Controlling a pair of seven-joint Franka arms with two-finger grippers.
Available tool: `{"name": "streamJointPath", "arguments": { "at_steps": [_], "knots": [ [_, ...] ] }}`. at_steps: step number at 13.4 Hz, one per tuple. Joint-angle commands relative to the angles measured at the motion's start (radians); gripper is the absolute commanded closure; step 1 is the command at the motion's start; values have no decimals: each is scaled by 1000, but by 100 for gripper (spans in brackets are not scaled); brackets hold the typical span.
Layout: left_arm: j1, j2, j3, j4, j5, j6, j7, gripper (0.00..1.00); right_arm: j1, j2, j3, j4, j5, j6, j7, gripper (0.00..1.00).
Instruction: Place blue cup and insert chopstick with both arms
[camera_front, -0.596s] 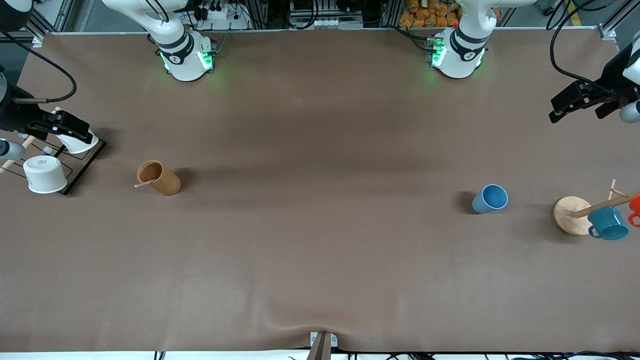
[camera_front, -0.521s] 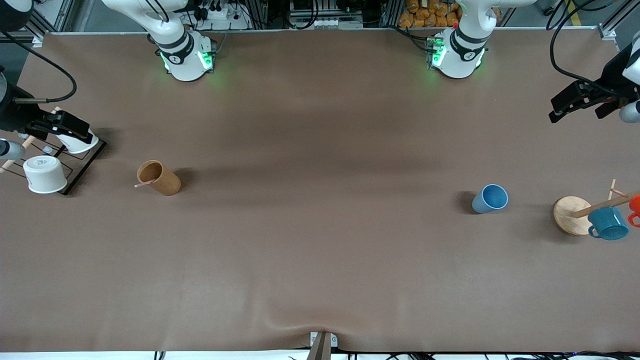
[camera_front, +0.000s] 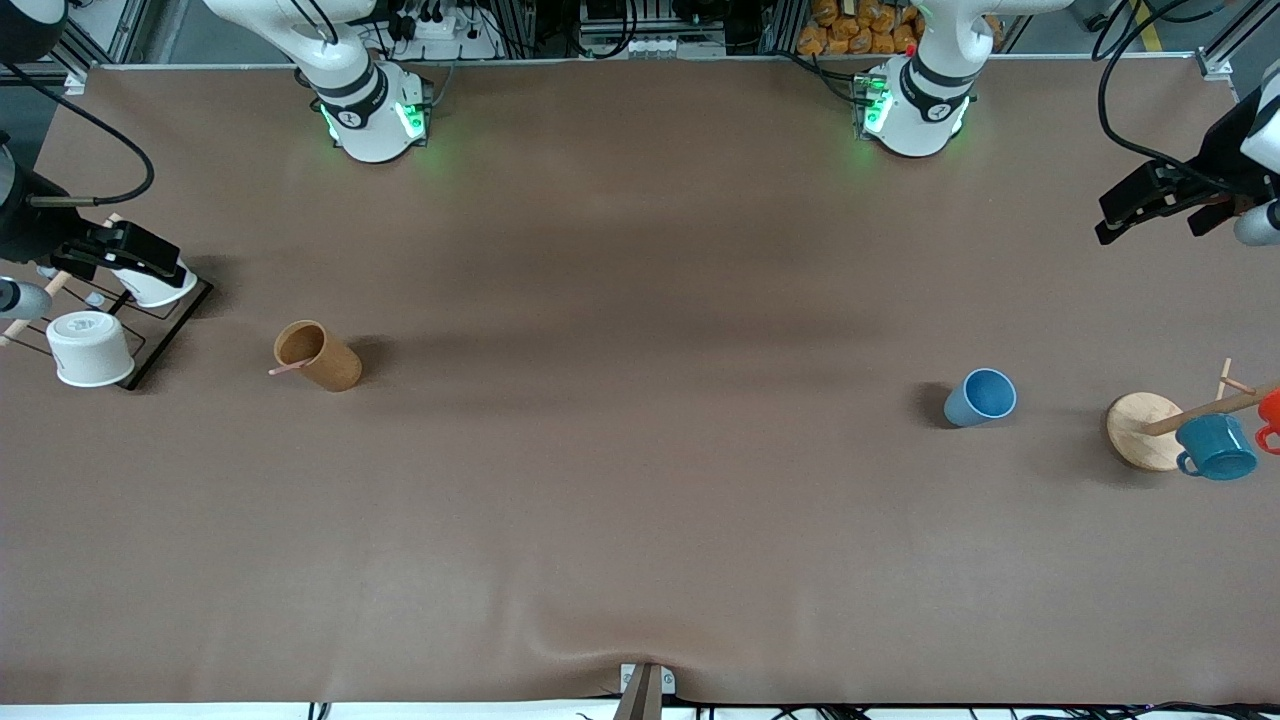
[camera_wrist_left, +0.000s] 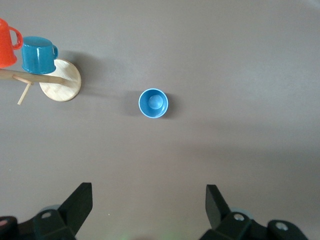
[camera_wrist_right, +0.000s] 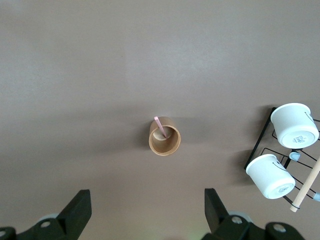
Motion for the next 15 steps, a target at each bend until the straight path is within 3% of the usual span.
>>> {"name": "streamJointPath", "arguments": {
  "at_steps": [1,3,9,15],
  "knots": [
    [1,42,0,12,-2,-13,18,0,14,8,0,5,-8,-8,-9,0],
    [6,59,1,-20,12,19,18,0,17,11,-1,5,-11,-3,-12,0],
    [36,48,0,-234,26,267,18,0,27,62,2,7,-15,4,-27,0],
    [46,96,1,-414,26,568,38,0,25,223,2,5,-2,15,-9,0]
  ]
}}
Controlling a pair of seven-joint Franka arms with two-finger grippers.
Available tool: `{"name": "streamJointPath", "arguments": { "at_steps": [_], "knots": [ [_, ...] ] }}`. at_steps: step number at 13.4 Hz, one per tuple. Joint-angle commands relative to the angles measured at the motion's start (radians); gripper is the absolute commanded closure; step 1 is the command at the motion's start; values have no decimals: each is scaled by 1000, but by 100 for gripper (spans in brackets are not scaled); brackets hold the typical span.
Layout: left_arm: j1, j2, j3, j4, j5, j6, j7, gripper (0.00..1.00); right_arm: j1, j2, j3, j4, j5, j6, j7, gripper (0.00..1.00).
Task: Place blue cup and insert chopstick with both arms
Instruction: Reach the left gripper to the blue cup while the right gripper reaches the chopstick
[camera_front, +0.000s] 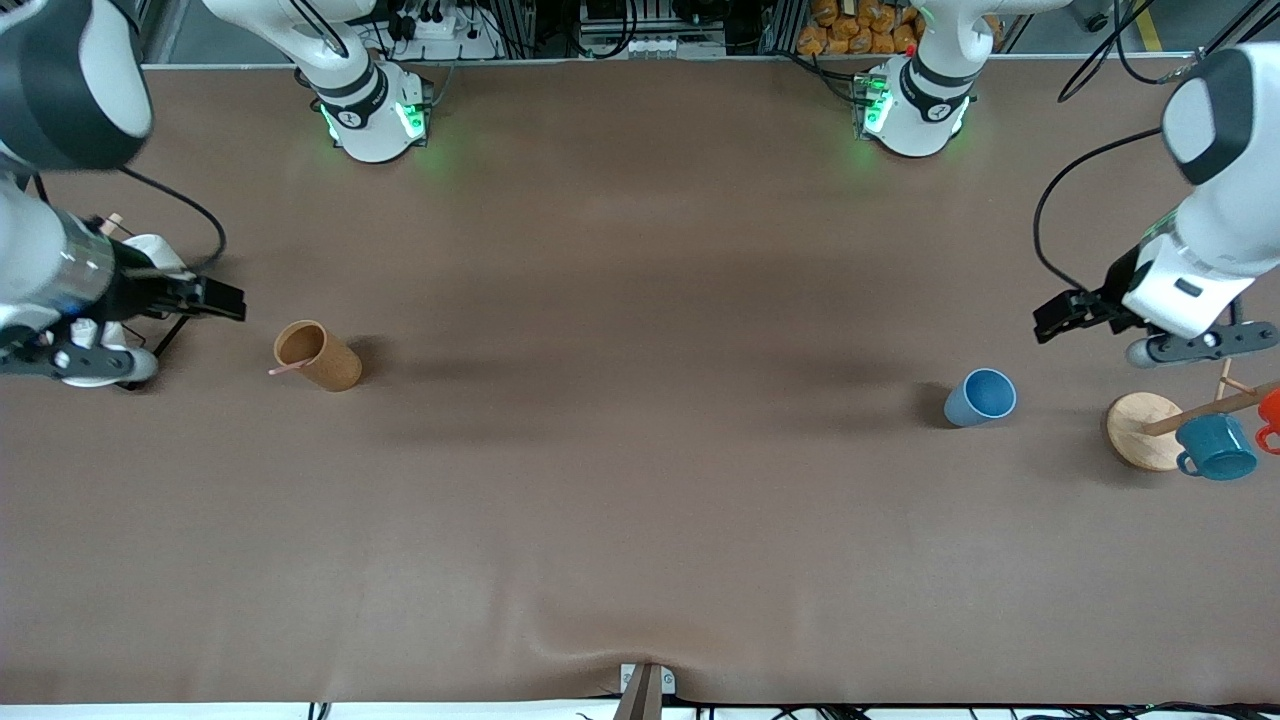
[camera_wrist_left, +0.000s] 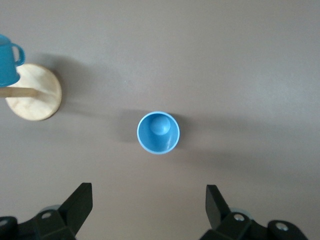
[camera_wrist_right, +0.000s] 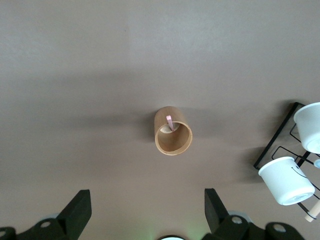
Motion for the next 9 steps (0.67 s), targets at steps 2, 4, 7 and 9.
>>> {"name": "streamJointPath", "arguments": {
  "at_steps": [2,4,7,9],
  "knots": [
    [46,61,-5,-71,17,163,102,0,-14,129,-4,14,41,5,4,0],
    [53,105,-5,-78,17,205,125,0,-37,183,-4,14,41,22,0,0],
    [54,153,-5,-121,17,318,124,0,-48,214,-5,-7,41,57,-3,6],
    [59,193,-5,-121,17,337,124,0,-51,246,-5,-15,40,79,-4,17]
  ]
}}
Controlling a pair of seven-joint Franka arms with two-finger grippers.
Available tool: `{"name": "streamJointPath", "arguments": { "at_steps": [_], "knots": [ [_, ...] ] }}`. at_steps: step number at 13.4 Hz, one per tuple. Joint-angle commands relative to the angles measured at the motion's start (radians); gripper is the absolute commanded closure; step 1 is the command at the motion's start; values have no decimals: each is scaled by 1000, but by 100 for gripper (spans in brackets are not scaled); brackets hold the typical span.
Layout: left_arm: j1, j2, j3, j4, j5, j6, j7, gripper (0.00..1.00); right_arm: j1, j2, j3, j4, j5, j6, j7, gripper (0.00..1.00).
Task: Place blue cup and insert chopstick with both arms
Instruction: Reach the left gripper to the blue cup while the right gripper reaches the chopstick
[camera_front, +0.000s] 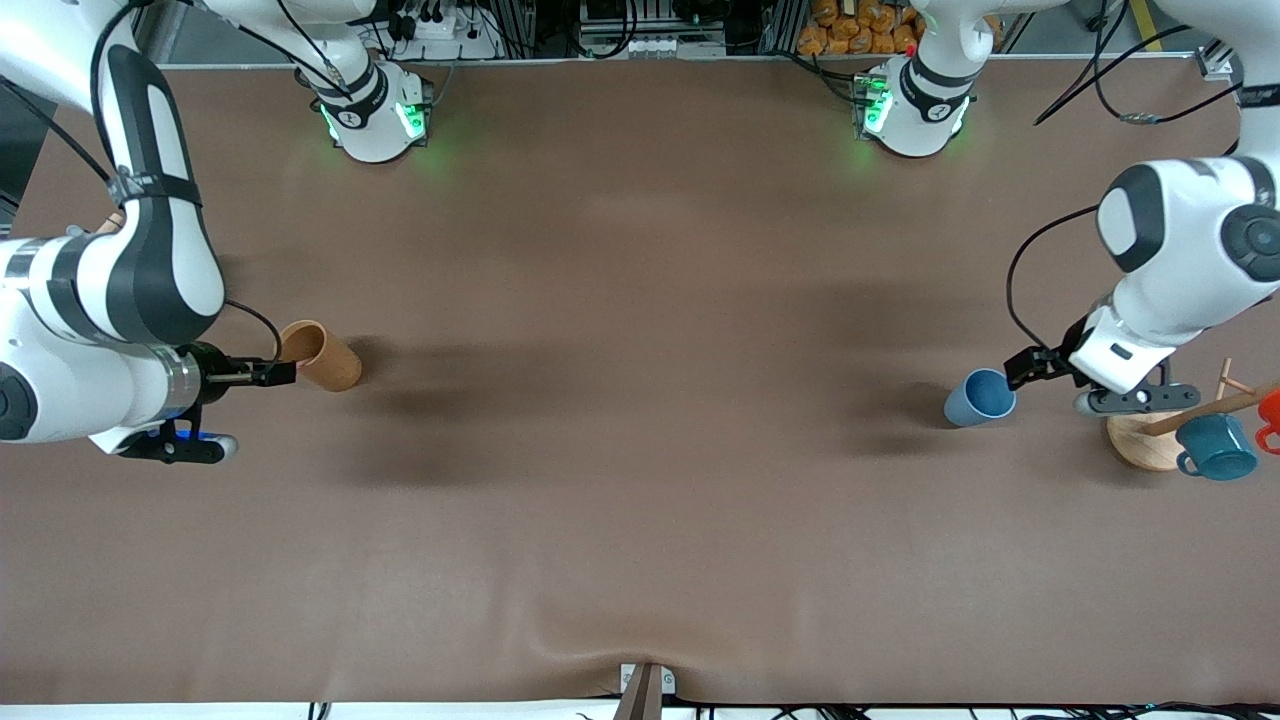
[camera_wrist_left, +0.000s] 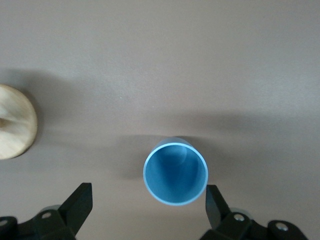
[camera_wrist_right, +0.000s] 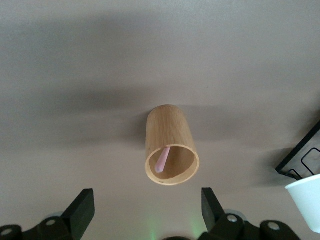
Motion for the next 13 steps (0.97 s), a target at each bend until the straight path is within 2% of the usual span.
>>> {"name": "streamJointPath", "arguments": {
  "at_steps": [1,2,5,8,11,13],
  "knots": [
    [8,37,-4,-8,17,33,5,0,-25,36,4,-8,17,19,-6,26],
    [8,51,-4,-8,17,41,5,0,-37,44,6,-10,18,19,-9,35],
    [9,84,-4,-9,15,62,5,4,-36,70,4,-17,18,16,-9,42],
    [26,123,-4,-9,15,95,5,14,-35,72,6,-23,18,10,-6,65],
    [26,140,-5,-11,15,99,3,34,-28,72,6,-23,23,5,5,69],
    [26,149,-5,-14,12,99,0,43,-28,72,6,-23,30,-2,5,71]
  ]
}}
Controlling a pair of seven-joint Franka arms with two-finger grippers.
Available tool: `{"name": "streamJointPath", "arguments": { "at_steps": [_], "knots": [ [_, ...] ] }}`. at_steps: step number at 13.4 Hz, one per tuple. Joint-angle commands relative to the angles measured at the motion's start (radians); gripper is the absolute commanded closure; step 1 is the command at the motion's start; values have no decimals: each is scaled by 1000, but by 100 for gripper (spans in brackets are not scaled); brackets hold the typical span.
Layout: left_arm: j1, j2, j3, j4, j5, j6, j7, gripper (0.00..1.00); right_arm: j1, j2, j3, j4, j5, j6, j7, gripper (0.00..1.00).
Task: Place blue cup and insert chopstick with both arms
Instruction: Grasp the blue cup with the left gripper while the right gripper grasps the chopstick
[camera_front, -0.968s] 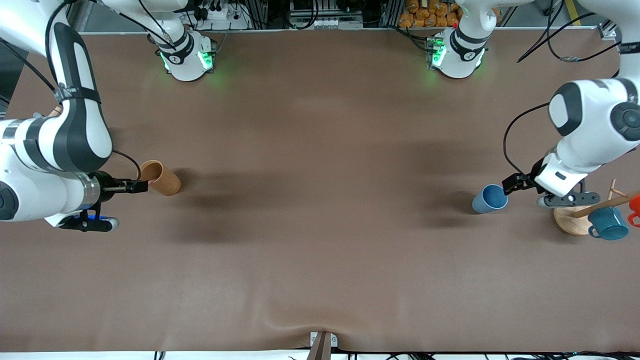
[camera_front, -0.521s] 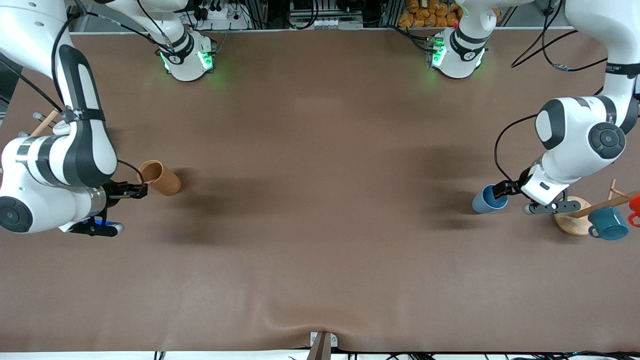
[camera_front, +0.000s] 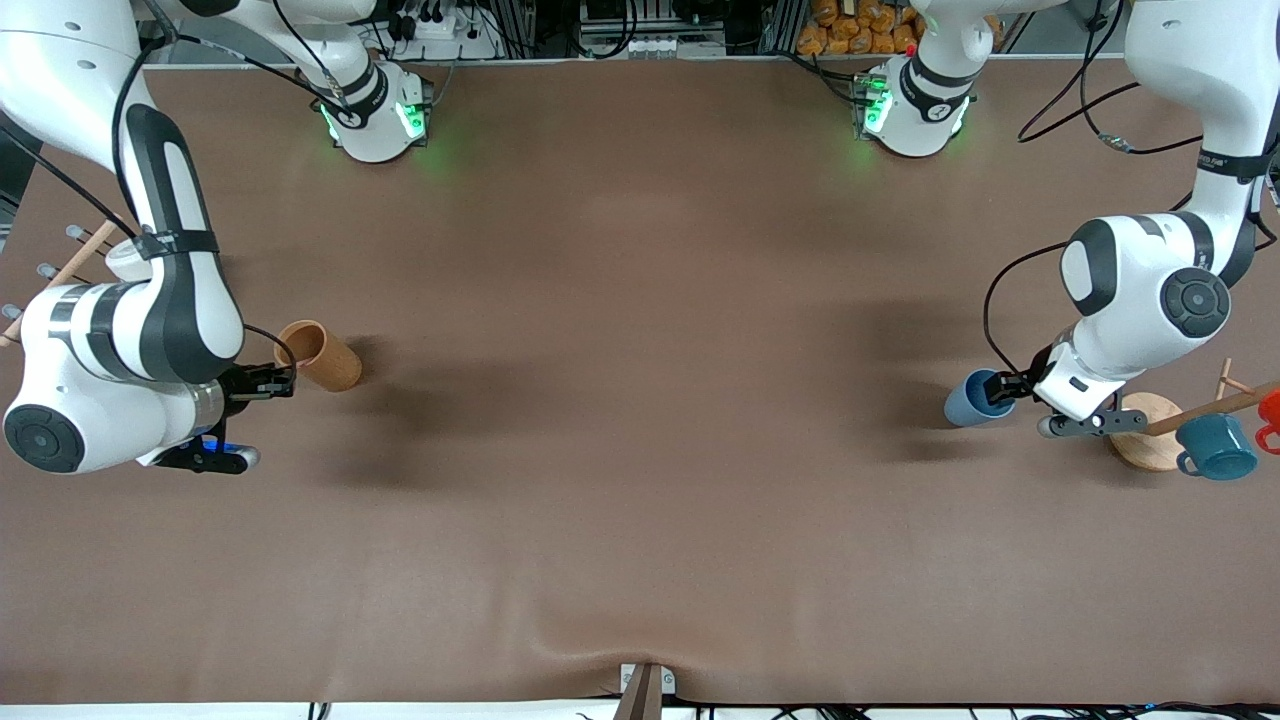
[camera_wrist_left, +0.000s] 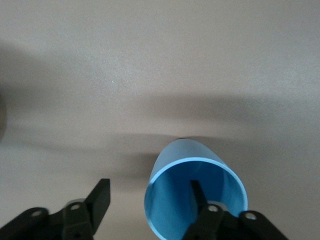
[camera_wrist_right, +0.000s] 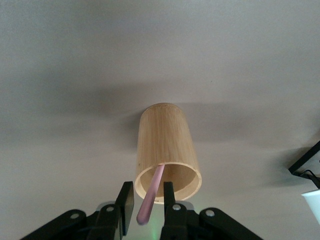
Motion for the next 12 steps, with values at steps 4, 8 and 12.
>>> {"name": "streamJointPath", "arguments": {
  "at_steps": [4,8,12],
  "knots": [
    [4,2,-9,-19,9,16,-5,93,-3,-9,4,8,33,-28,5,80],
    [2,-19,-48,-33,8,4,-11,100,-10,-11,3,11,27,-26,-7,93],
    [1,-70,-168,-28,3,-91,-158,100,-10,-19,3,15,28,-28,-10,100]
  ]
}}
